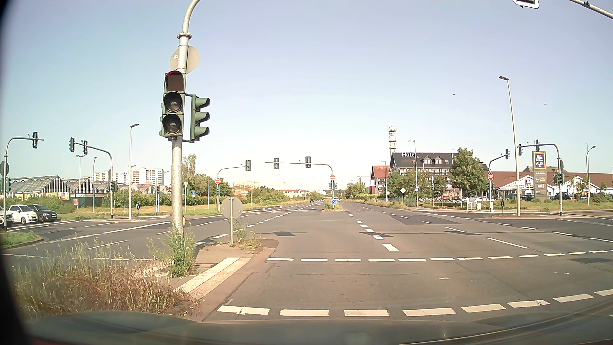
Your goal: Follow the waypoints while adhering to traffic rules and regulations
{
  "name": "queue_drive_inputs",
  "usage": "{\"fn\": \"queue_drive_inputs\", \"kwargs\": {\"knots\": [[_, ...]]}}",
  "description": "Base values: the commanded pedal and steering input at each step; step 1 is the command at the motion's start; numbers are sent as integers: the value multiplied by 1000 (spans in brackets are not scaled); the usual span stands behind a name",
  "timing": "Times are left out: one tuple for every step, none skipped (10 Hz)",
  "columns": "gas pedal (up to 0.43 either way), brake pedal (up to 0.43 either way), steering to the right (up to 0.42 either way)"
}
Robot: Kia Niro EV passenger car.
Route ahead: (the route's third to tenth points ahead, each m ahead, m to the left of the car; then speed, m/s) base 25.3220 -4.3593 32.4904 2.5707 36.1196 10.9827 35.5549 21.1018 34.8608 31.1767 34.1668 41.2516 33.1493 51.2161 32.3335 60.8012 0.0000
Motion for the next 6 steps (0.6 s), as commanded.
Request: {"fn": "queue_drive_inputs", "kwargs": {"knots": [[0,293,-1],[0,293,-1],[0,293,-2],[0,293,-1],[0,293,-2],[0,293,-2]]}}
